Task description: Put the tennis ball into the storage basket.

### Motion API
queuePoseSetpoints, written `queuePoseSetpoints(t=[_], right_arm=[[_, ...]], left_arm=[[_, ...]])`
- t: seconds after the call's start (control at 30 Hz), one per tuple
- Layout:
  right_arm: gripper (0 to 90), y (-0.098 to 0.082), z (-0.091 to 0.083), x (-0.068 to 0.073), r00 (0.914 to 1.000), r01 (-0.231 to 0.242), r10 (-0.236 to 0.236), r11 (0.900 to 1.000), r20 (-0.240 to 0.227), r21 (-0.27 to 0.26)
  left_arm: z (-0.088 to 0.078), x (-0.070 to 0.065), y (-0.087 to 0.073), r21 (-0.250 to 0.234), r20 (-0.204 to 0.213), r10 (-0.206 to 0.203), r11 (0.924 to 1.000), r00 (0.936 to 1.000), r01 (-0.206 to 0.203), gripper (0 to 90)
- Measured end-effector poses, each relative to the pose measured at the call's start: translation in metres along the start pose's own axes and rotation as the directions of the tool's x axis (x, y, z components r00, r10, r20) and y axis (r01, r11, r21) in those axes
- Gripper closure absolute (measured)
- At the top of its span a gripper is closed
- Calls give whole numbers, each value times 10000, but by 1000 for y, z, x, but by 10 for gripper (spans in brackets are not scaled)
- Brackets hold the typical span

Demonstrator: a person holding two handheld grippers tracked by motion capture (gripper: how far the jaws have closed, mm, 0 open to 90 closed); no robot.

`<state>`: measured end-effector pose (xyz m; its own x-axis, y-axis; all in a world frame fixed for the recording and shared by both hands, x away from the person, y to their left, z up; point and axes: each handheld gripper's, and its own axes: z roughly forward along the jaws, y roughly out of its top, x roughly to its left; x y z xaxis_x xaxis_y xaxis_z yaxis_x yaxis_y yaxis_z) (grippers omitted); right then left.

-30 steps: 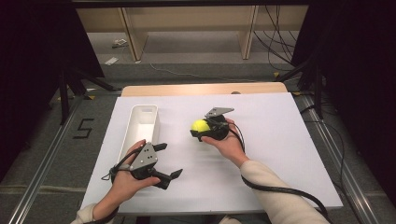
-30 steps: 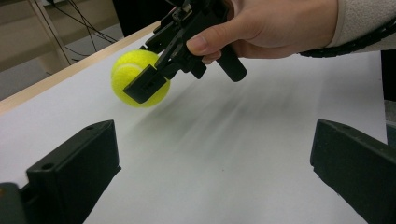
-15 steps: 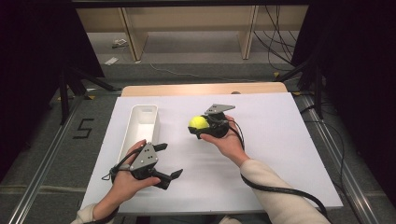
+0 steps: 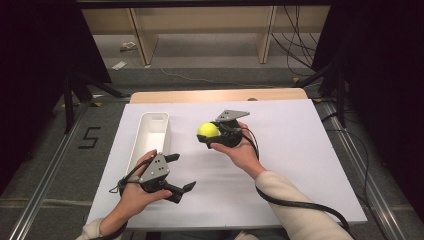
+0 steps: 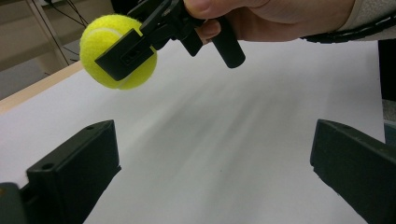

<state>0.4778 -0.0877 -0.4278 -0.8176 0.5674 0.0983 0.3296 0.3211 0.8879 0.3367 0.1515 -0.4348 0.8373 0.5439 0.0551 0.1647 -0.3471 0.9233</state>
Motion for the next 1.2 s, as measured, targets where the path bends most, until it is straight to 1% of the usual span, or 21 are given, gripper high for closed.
queuePoseSetpoints(t=[0.33,0.57,0.63,0.7,1.2], right_arm=[[265,5,1,8,9997,197,-200,9997,-163,-143],[265,8,0,11,9995,238,-242,9995,-223,-187],[265,9,0,13,9995,187,-193,9996,-260,-221],[265,10,0,13,9993,255,-263,9992,-269,-292],[266,15,1,21,9984,386,-401,9986,-409,-369]], left_arm=[[0,0,0,10,18,3,10000,10000,-3,8],[0,0,0,13,40,16,10000,10000,-16,8],[1,0,0,11,53,11,10000,10000,-11,8],[1,0,0,8,55,13,10000,10000,-13,8],[1,0,0,28,58,17,10000,10000,-17,8]])
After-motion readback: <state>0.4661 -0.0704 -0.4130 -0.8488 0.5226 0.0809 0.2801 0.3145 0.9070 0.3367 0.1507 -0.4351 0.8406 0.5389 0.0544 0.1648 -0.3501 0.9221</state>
